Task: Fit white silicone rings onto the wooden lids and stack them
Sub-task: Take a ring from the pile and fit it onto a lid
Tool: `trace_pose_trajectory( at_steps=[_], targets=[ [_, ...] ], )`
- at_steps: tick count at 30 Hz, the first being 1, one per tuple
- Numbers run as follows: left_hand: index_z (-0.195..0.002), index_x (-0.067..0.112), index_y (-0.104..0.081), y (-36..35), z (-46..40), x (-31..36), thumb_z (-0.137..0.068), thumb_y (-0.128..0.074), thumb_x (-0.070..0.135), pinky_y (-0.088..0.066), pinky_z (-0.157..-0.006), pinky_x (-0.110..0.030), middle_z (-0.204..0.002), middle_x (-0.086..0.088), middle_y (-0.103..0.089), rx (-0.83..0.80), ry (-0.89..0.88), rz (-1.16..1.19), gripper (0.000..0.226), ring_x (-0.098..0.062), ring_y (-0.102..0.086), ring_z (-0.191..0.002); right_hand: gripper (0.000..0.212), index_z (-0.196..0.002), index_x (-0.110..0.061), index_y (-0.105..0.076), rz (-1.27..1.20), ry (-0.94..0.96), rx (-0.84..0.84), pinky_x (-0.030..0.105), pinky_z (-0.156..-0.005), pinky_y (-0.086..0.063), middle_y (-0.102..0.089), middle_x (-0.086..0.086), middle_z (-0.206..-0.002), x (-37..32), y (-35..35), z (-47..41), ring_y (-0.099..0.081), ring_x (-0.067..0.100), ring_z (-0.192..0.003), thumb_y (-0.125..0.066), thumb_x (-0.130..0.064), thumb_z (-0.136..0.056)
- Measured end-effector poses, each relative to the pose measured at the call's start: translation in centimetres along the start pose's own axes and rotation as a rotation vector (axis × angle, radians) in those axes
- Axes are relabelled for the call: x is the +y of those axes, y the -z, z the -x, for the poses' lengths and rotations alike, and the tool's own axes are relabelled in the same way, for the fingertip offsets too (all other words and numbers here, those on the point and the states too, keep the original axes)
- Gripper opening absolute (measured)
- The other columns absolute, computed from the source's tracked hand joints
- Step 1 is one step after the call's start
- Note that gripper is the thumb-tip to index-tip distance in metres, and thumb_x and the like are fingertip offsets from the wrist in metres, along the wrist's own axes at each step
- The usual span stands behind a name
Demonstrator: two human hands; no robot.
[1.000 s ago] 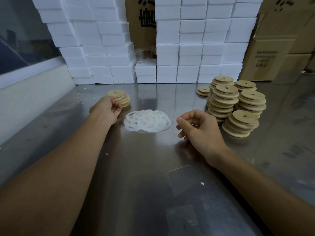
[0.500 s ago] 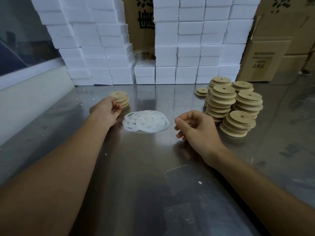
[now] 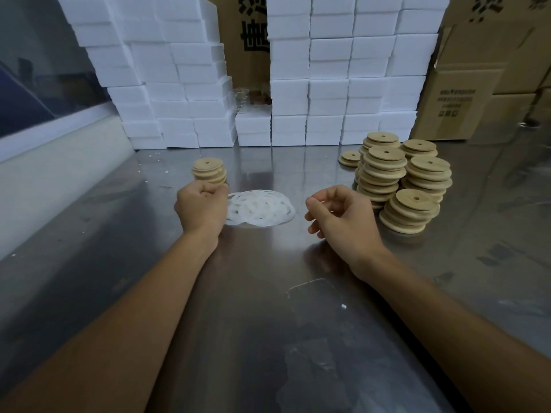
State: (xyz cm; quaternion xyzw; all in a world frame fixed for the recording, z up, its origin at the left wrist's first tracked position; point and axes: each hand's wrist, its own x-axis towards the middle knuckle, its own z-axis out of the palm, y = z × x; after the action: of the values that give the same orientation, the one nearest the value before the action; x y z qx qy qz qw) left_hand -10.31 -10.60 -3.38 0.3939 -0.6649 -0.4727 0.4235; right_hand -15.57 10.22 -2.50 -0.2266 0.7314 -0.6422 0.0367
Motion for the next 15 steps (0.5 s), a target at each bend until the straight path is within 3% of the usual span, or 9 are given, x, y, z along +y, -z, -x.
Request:
trace_pose_trajectory(
  at_steps=[3,5,9,12,15],
  targets=[
    [-0.068,0.020,-0.068,0.4,1.9,0.2,-0.080,-0.072,0.021,-0.038,-0.051,-0.016,-0.061,0.006,-0.059,-0.123,-0.176,-0.144,0.013,-0.006,-0.053,-0.057,0.006,-0.087,-0.015,-0.064,0.056,0.093,0.044,0.025,-0.055,-0.050,-0.070,0.002,-0.068,-0.2,0.2,0.4,-0.066,0.012,-0.056,-0.067,-0.018,-0.091],
    [-0.074,0.020,-0.070,0.8,3.0,0.2,-0.079,-0.075,0.025,-0.038,-0.053,-0.015,-0.058,0.009,-0.055,-0.213,-0.319,-0.237,0.008,-0.005,-0.051,-0.055,0.007,-0.088,-0.017,-0.064,0.213,0.227,0.093,0.035,-0.061,-0.056,-0.069,-0.002,-0.067,-0.2,0.4,0.5,-0.067,0.014,-0.061,-0.066,-0.022,-0.092],
    [-0.093,0.022,-0.073,1.4,4.7,0.3,-0.078,-0.078,0.035,-0.046,-0.070,-0.029,-0.070,0.008,-0.058,-0.336,-0.553,-0.424,0.020,-0.018,-0.058,-0.074,0.007,-0.089,-0.018,-0.064,0.500,0.469,0.297,0.043,-0.074,-0.053,-0.064,-0.011,-0.071,-0.6,1.8,0.2,-0.063,0.014,-0.067,-0.064,-0.024,-0.090],
    [-0.107,0.022,-0.074,1.4,5.1,0.4,-0.084,-0.073,0.040,-0.045,-0.079,-0.032,-0.099,-0.002,-0.067,-0.375,-0.616,-0.596,0.030,-0.022,-0.059,-0.096,0.006,-0.091,-0.022,-0.064,0.768,0.429,0.421,0.041,-0.092,-0.030,-0.067,-0.007,-0.082,-0.3,3.3,-0.5,-0.059,0.020,-0.084,-0.061,-0.026,-0.087],
    [-0.104,0.022,-0.075,1.5,5.1,0.6,-0.089,-0.068,0.036,-0.049,-0.083,-0.036,-0.105,-0.004,-0.067,-0.392,-0.633,-0.633,0.022,-0.023,-0.058,-0.098,0.015,-0.097,-0.021,-0.062,0.982,0.238,0.435,0.048,-0.100,-0.023,-0.067,0.000,-0.101,0.2,4.3,-0.9,-0.051,0.027,-0.103,-0.057,-0.029,-0.085]
  ],
)
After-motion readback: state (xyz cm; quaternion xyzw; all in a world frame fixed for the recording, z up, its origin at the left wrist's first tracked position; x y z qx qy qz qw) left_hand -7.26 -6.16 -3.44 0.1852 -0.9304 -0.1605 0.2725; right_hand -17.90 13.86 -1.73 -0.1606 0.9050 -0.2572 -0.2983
